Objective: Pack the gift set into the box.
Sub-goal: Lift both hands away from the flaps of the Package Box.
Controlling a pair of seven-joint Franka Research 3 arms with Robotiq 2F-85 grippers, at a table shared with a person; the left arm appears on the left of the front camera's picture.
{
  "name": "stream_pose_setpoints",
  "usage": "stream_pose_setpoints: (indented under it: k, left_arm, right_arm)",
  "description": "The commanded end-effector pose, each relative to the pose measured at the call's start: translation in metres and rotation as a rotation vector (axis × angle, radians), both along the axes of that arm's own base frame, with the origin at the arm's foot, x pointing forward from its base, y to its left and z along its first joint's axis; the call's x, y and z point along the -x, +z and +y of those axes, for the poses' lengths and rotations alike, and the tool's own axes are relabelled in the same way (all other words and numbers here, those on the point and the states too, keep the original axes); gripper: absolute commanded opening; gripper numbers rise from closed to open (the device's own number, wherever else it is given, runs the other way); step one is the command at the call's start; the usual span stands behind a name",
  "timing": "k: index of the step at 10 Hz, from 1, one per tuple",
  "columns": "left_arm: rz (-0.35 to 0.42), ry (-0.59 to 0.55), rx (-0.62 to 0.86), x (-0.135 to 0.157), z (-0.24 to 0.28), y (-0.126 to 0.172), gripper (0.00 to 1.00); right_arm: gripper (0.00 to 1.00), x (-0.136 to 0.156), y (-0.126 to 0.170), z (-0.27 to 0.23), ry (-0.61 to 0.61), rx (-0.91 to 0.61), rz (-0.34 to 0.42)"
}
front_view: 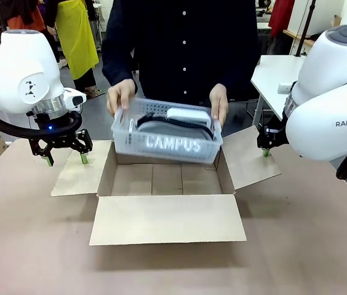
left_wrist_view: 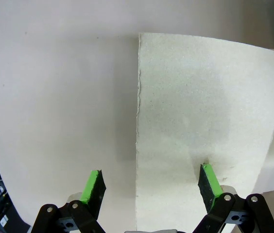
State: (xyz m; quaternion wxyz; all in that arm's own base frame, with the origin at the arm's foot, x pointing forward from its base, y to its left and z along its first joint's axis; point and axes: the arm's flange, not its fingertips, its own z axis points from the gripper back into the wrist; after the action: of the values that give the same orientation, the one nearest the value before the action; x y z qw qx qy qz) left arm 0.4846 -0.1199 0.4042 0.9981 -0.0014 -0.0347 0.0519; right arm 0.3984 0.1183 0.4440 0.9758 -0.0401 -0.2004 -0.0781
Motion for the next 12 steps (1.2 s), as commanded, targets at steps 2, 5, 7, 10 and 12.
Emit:
stream_pose_setpoints:
  k: [2,5,7,10,12]
  left_arm:
    - [-0.007,0.015,-0.016,0.001,0.0001,0.0019,1.0]
    - [-0.007,0.015,-0.016,0.001,0.0001,0.0019,1.0]
    - [-0.007,0.015,-0.016,0.001,0.0001,0.0019,1.0]
    - [-0.007,0.015,-0.016,0.001,0.0001,0.0019,1.0]
    - [-0.007,0.015,-0.016,0.001,0.0001,0.0019,1.0]
  right_arm:
    - [1.0,-0.0006,0.0016,0.0,-0.015,-0.002,0.002]
    - [1.0,-0.0006,0.0016,0.0,-0.015,-0.002,0.002]
    - [1.0,-0.0006,0.0016,0.0,-0.015,-0.002,0.002]
    - [1.0,-0.0006,0.0016,0.0,-0.015,-0.002,0.002]
    - [1.0,-0.0006,0.0016,0.0,-0.015,-0.002,0.002]
